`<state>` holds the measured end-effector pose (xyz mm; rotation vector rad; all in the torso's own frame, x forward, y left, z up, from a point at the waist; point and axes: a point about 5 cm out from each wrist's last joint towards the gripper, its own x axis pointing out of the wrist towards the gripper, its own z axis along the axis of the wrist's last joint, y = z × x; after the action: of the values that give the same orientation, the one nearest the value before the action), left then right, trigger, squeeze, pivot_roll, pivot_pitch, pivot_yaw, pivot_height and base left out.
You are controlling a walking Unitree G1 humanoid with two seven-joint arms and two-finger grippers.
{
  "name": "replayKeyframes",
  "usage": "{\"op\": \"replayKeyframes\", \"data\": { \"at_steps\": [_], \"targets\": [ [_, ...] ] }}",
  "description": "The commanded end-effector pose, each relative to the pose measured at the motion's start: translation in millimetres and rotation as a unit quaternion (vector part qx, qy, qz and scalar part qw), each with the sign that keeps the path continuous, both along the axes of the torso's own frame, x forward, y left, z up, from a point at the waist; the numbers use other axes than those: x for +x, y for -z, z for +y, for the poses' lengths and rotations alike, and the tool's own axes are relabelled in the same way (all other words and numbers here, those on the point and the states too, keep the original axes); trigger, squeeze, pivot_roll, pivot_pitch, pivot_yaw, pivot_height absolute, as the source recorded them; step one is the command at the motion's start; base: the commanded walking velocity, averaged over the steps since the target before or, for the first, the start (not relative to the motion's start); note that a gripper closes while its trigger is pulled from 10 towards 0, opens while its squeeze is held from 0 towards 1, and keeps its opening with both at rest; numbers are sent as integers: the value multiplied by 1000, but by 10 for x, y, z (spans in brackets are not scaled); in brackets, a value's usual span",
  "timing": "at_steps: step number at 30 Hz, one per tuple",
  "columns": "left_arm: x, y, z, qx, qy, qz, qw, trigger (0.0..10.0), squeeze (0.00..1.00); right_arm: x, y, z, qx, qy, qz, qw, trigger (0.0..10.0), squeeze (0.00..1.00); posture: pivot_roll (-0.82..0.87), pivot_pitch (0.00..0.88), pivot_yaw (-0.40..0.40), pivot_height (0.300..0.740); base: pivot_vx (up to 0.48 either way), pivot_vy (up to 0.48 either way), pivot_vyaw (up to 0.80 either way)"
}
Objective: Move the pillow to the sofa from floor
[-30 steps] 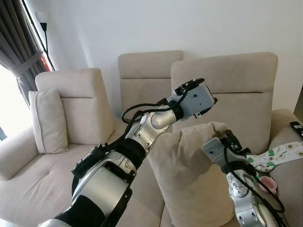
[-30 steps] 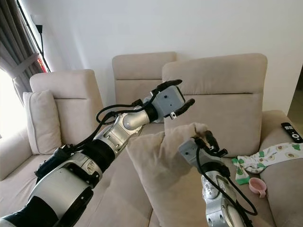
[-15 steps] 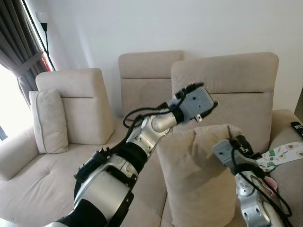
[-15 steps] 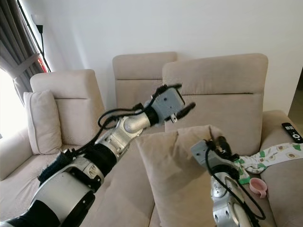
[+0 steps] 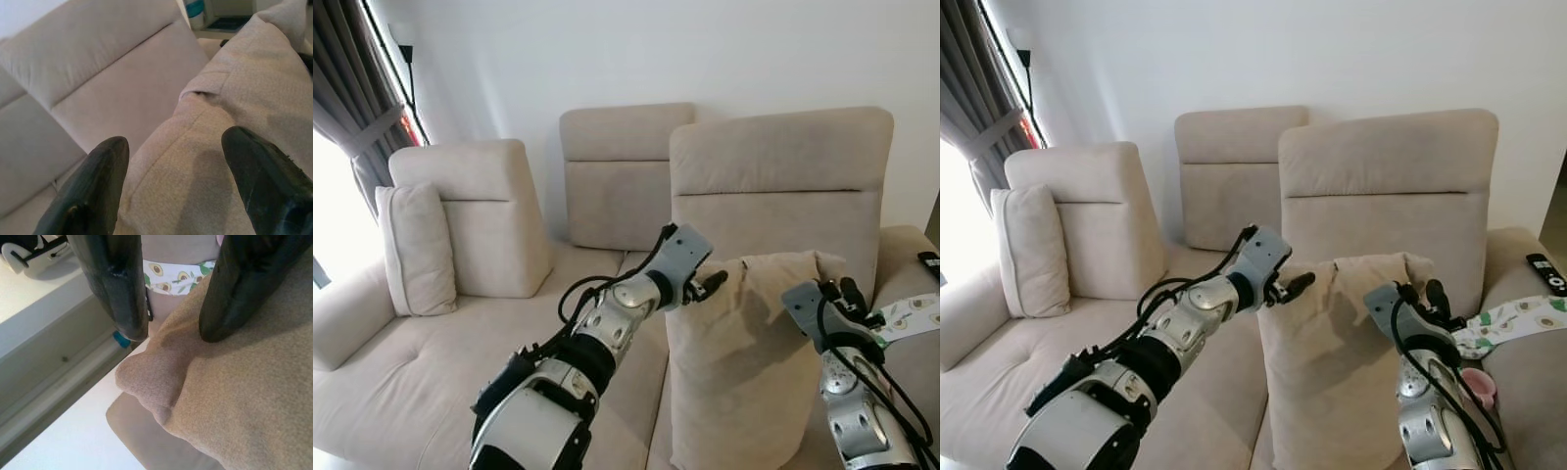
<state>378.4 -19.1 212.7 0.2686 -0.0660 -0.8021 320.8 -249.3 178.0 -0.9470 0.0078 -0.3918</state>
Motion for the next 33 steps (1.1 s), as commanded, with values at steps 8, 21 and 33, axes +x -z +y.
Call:
{"op": "replayKeyframes", "data": {
  "at_steps": [8,21,33],
  "targets": [
    [50,386,274,-62,-91,114,987,10000,0,67,139,131,4,-40,37,999,10000,0,-94,0,151,740,0,0,0],
    [146,655,846,-120,-271,168,940,10000,0,15,293,-355,12,70,42,997,10000,0,-84,0,171,740,0,0,0],
    [99,209,577,-158,-122,34,979,10000,0,-10,445,-306,50,69,51,995,10000,0,-82,1,177,740,0,0,0]
  ]
}}
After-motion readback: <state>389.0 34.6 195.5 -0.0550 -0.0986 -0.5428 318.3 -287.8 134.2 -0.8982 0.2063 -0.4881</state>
